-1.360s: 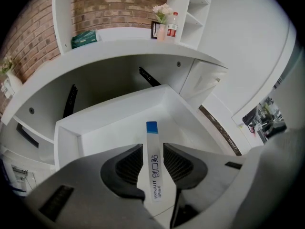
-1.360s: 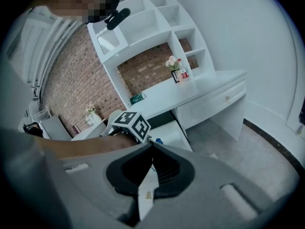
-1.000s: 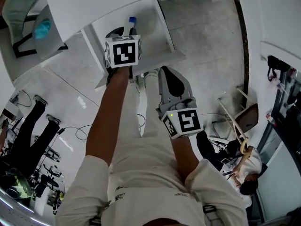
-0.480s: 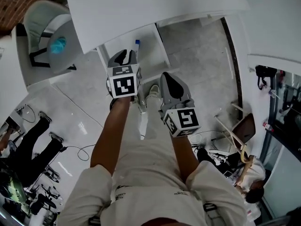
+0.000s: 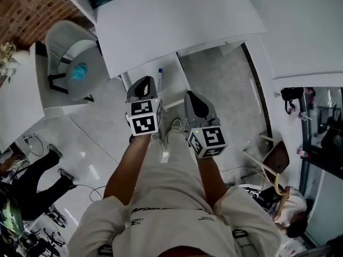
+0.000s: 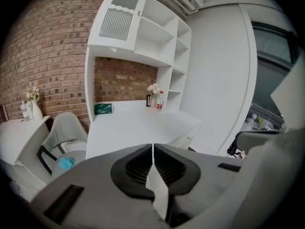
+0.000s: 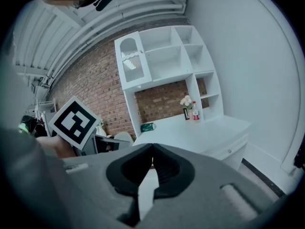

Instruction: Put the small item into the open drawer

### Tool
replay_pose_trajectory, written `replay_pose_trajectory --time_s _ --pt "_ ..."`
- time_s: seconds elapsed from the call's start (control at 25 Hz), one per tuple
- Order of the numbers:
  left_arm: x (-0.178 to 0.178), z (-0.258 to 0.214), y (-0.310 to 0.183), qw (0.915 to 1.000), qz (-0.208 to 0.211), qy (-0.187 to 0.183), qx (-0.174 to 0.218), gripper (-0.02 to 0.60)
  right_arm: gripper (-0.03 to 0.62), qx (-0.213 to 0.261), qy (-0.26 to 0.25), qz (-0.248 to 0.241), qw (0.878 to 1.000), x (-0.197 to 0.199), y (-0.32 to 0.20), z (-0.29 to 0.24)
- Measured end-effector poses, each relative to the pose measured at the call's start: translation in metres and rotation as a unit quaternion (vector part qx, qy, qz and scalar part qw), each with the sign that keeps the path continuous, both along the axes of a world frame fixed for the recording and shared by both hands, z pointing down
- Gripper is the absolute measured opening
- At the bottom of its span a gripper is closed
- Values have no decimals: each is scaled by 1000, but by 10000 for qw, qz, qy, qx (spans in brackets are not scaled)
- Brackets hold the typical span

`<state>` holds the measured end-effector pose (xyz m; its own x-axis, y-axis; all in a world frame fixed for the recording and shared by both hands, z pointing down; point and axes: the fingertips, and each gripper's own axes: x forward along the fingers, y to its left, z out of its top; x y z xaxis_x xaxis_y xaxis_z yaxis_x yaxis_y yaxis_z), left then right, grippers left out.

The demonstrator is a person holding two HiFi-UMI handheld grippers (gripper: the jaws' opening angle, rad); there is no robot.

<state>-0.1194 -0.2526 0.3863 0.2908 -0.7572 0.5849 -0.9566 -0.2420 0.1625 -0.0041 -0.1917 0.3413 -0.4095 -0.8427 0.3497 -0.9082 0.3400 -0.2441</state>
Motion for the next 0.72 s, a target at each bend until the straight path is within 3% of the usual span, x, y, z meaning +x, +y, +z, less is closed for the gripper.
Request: replay_pose_trajectory --time_s 0.4,0.72 --pt "-6 -84 37 9974 121 167 692 -2 -2 469 87 -148 9988 -22 21 -71" --pt "3 -134 64 9908 295 222 1303 -2 -2 910 10 -144 9957 -17 28 -116"
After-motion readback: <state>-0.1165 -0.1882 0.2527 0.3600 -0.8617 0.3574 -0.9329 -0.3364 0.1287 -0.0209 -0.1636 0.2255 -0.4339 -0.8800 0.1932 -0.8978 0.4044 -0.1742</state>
